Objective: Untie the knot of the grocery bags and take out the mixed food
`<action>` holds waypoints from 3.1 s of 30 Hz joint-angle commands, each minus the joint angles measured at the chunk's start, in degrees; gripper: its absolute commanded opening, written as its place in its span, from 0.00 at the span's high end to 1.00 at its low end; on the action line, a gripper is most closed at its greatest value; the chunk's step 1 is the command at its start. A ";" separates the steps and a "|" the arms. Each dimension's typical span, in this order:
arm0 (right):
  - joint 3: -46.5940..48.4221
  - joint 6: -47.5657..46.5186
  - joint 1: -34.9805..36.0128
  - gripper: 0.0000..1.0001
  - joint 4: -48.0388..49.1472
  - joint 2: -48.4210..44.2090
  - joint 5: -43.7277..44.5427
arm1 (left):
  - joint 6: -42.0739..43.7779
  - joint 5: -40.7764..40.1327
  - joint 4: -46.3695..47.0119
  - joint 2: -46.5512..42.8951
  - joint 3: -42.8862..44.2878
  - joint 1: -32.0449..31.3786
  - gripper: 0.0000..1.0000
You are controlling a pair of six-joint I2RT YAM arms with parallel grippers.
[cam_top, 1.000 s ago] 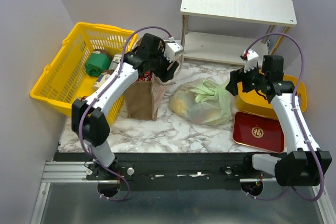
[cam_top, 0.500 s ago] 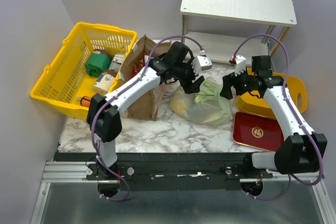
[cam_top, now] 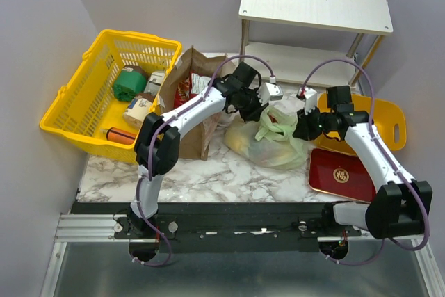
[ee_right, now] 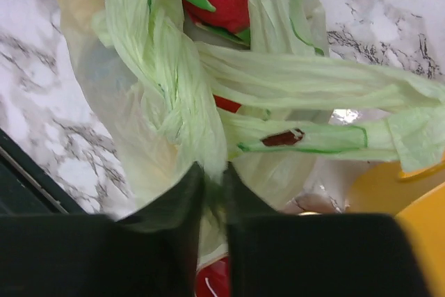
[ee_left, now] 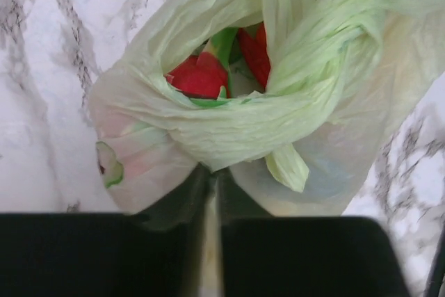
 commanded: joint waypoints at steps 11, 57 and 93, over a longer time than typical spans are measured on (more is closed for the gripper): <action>-7.53 -4.62 -2.56 0.99 -5.09 -16.05 6.06 | 4.92 -3.41 -3.24 -25.32 -25.44 7.60 0.97; 6.53 -0.41 -2.90 1.00 -0.17 -7.88 7.38 | 4.75 -18.62 10.57 -29.02 -24.93 0.47 1.00; 8.73 14.62 -2.91 0.44 5.89 6.44 3.69 | 1.68 -12.62 6.27 -8.29 -2.19 -8.23 0.47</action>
